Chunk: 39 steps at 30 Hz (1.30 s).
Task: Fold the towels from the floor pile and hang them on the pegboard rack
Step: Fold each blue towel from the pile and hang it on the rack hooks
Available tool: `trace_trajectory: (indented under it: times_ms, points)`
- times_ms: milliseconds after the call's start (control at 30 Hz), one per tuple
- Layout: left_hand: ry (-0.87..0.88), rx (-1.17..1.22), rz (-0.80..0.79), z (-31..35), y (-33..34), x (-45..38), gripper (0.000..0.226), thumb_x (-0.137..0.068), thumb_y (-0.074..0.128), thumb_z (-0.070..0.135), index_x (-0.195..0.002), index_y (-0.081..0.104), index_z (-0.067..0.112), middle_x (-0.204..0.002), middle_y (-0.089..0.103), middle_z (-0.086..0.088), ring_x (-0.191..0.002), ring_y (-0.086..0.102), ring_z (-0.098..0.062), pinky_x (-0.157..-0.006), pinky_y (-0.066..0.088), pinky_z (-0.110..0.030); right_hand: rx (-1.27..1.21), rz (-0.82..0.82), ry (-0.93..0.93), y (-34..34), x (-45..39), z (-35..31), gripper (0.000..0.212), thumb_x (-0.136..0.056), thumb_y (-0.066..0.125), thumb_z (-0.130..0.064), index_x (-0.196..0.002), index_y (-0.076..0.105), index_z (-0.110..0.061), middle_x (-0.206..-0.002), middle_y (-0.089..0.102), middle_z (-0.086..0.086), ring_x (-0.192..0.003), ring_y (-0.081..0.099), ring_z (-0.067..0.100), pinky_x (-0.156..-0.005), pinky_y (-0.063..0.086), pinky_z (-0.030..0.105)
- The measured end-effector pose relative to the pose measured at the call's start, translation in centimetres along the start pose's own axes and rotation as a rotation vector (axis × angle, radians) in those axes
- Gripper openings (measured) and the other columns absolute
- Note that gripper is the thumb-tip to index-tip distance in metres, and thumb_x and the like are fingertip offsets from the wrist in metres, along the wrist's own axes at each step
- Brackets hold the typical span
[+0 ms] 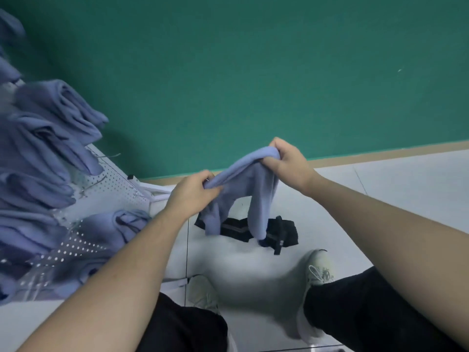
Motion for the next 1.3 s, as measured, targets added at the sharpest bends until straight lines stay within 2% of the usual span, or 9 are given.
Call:
trace_trajectory:
  times_ms: [267,367,467,633,767,867,1067,1200,1300]
  points:
    - [-0.162,0.595,0.301,-0.2,-4.0,3.9,0.019,-0.095,0.057,0.014,-0.076,0.053,0.019,-0.072,0.053,0.005,-0.067,0.046,-0.011,-0.054,0.037,-0.018,-0.227,0.115,0.009,-2.4,2.8,-2.5,0.014,-0.097,0.057,-0.01,-0.091,0.049,-0.02,-0.082,0.055,-0.006,-0.066,0.05,0.0,-0.063,0.042,0.012]
    - [-0.208,0.879,0.308,-0.1,-3.6,5.1,0.006,-0.095,0.06,0.016,-0.09,0.063,0.017,-0.082,0.067,0.003,-0.075,0.06,-0.011,-0.067,0.05,-0.021,-0.165,0.013,0.062,-1.8,3.7,-1.9,0.017,-0.095,0.055,-0.007,-0.102,0.062,-0.021,-0.099,0.066,-0.006,-0.087,0.061,0.005,-0.078,0.049,0.019]
    - [-0.198,1.046,0.26,0.7,-2.9,5.6,0.011,-0.095,0.061,0.016,-0.105,0.066,0.015,-0.095,0.073,-0.001,-0.084,0.069,-0.011,-0.075,0.057,-0.027,-0.075,-0.129,0.117,-0.1,4.8,-1.2,0.024,-0.091,0.052,0.002,-0.099,0.063,-0.019,-0.093,0.065,-0.001,-0.085,0.057,0.014,-0.074,0.047,0.024]
    - [-0.129,0.997,0.223,3.2,-1.6,6.2,0.01,-0.093,0.063,0.009,-0.091,0.061,0.019,-0.085,0.068,0.0,-0.077,0.064,-0.011,-0.071,0.053,-0.027,-0.274,-0.213,0.108,2.5,5.0,-2.6,0.043,-0.091,0.051,0.009,-0.113,0.056,-0.028,-0.082,0.061,-0.002,-0.076,0.051,0.018,-0.069,0.039,0.029]
    - [-0.059,0.934,0.198,4.9,-1.1,6.3,0.017,-0.09,0.062,0.003,-0.085,0.063,0.019,-0.077,0.068,0.007,-0.073,0.063,-0.007,-0.067,0.053,-0.02,-0.236,-0.42,0.088,5.7,6.2,-3.3,0.032,-0.087,0.063,-0.012,-0.114,0.06,-0.029,-0.08,0.059,0.006,-0.078,0.051,0.018,-0.074,0.039,0.034]
    - [-0.023,0.822,0.198,5.3,-1.3,6.2,0.015,-0.087,0.066,0.005,-0.084,0.062,0.019,-0.068,0.063,0.016,-0.066,0.058,-0.001,-0.059,0.047,-0.013,-0.111,-0.292,0.067,5.0,5.5,-3.5,0.011,-0.094,0.066,-0.024,-0.105,0.066,-0.022,-0.087,0.069,0.007,-0.08,0.058,0.012,-0.081,0.047,0.035]
    - [0.012,0.656,0.181,4.1,-2.6,6.0,0.015,-0.085,0.071,0.005,-0.088,0.061,0.016,-0.073,0.059,0.01,-0.058,0.05,0.003,-0.056,0.041,-0.011,-0.049,-0.208,-0.046,3.3,5.4,-4.9,0.016,-0.101,0.057,-0.016,-0.102,0.072,-0.02,-0.083,0.068,-0.022,-0.077,0.059,-0.006,-0.075,0.045,0.012]
    - [-0.11,0.71,0.206,2.0,-2.8,5.8,0.014,-0.088,0.066,0.009,-0.089,0.062,0.022,-0.07,0.061,0.011,-0.058,0.052,-0.001,-0.047,0.039,-0.012,-0.156,-0.086,-0.041,1.9,5.1,-5.0,0.014,-0.1,0.058,-0.017,-0.099,0.071,-0.012,-0.09,0.068,-0.007,-0.081,0.059,0.0,-0.077,0.046,0.014]
    - [-0.116,0.872,0.245,1.9,-3.3,6.1,0.008,-0.092,0.066,0.011,-0.098,0.068,0.017,-0.078,0.07,0.011,-0.067,0.061,0.001,-0.057,0.047,-0.012,-0.16,-0.077,0.099,1.4,4.9,-3.2,0.02,-0.099,0.059,-0.025,-0.097,0.069,-0.008,-0.087,0.064,-0.004,-0.079,0.056,0.007,-0.075,0.044,0.024]
Point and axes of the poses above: each hand's wrist, its own x-axis away from the middle knuckle, its own y-axis out of the palm, z = x × y, the point moved 8 cm from there along -x, towards the middle knuckle
